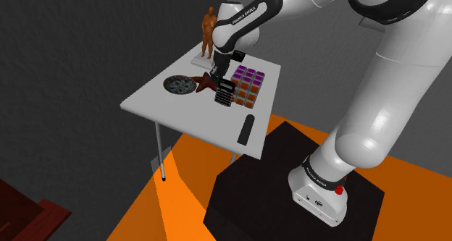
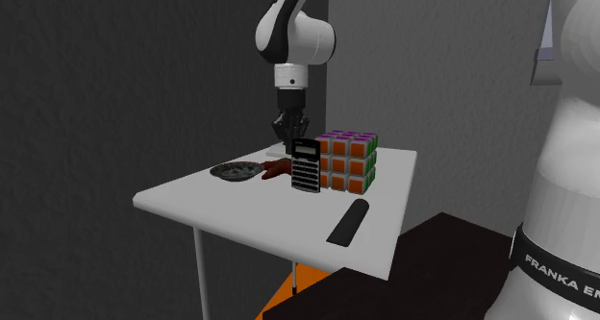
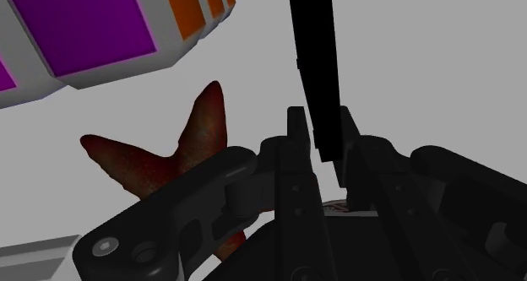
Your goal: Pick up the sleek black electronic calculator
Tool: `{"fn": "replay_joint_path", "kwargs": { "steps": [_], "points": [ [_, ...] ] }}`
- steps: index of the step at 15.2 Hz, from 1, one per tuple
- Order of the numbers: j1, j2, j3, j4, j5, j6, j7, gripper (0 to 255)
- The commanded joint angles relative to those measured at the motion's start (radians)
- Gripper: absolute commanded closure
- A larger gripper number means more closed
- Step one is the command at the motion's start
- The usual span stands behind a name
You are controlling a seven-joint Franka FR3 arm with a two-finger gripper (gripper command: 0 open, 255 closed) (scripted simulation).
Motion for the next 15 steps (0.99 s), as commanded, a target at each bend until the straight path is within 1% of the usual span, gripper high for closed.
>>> {"fn": "replay_joint_path", "kwargs": {
  "steps": [1,15],
  "points": [
    [0.0,0.0,0.0,0.001,0.0,-0.001,-0.001,255],
    [0.003,-0.111,-0.004,0.062,-0.016,-0.173,0.011,255]
  ]
}}
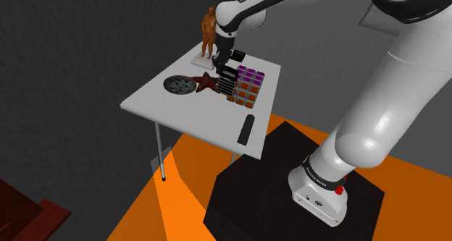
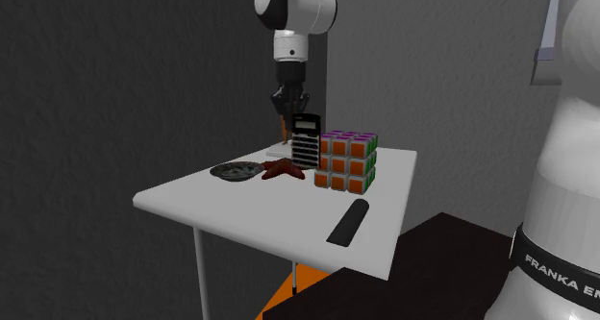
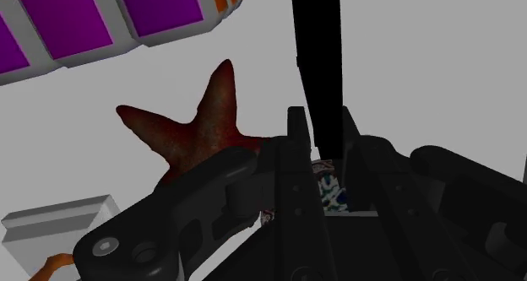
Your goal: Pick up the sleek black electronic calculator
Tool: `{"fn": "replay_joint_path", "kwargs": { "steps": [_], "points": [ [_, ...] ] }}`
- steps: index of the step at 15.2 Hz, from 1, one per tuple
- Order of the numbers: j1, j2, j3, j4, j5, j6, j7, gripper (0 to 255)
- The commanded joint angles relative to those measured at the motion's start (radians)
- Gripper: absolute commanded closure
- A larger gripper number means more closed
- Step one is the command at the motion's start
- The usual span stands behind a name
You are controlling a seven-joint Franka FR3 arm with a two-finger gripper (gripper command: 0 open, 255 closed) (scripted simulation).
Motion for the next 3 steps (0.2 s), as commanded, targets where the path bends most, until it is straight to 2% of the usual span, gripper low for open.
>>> {"fn": "replay_joint_path", "kwargs": {
  "steps": [1,3],
  "points": [
    [0.0,-0.015,-0.001,0.012,-0.002,-0.027,0.0,255],
    [0.0,-0.016,-0.001,0.013,-0.002,-0.029,0.0,255]
  ]
}}
